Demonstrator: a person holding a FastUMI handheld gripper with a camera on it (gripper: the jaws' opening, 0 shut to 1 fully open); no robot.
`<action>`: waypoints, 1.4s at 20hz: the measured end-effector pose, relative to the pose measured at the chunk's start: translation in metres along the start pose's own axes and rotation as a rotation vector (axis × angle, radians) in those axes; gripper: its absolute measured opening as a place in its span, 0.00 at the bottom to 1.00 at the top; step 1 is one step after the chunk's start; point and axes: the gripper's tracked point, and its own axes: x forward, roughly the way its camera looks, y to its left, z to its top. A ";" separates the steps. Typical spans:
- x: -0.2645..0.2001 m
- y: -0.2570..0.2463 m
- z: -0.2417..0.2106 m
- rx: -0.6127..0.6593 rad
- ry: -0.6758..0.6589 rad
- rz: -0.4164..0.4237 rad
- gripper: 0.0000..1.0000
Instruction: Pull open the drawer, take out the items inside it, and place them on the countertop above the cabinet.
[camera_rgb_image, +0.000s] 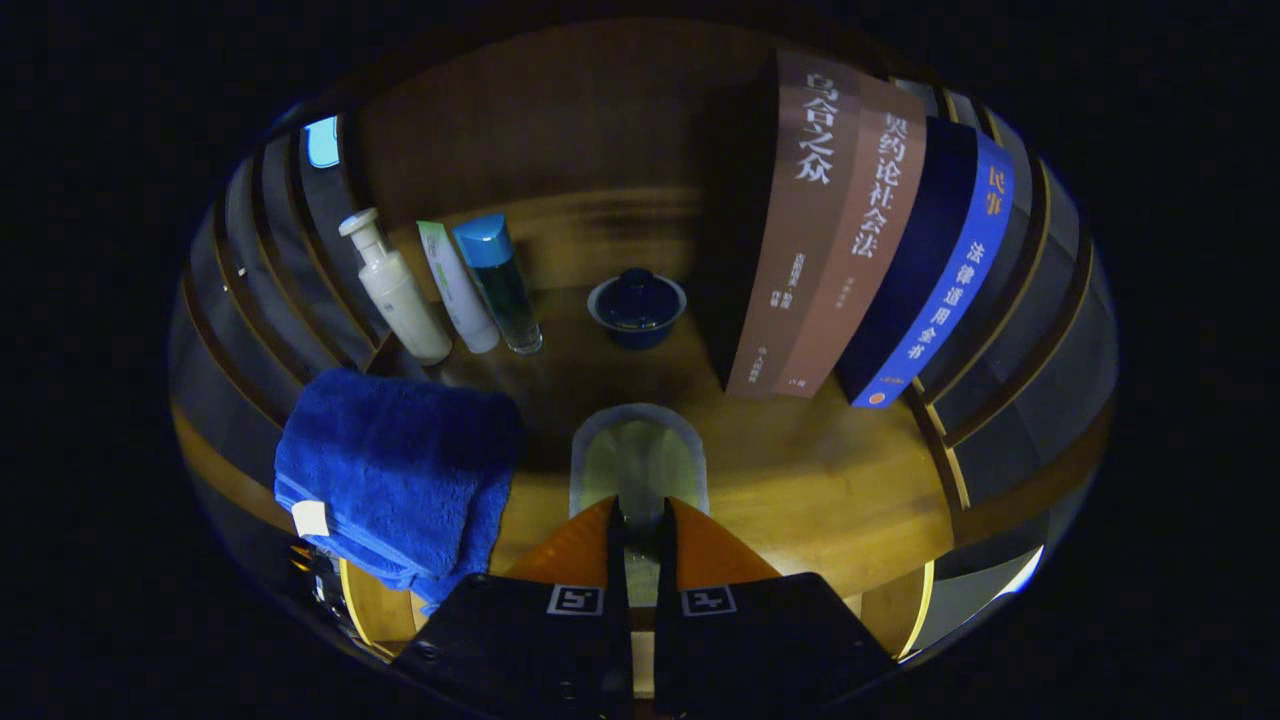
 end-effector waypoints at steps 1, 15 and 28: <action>-0.005 0.001 -0.001 -0.005 0.006 0.004 0.13; -0.064 0.009 0.000 0.005 -0.242 0.044 0.99; -0.243 0.021 -0.117 0.004 -0.861 0.047 0.99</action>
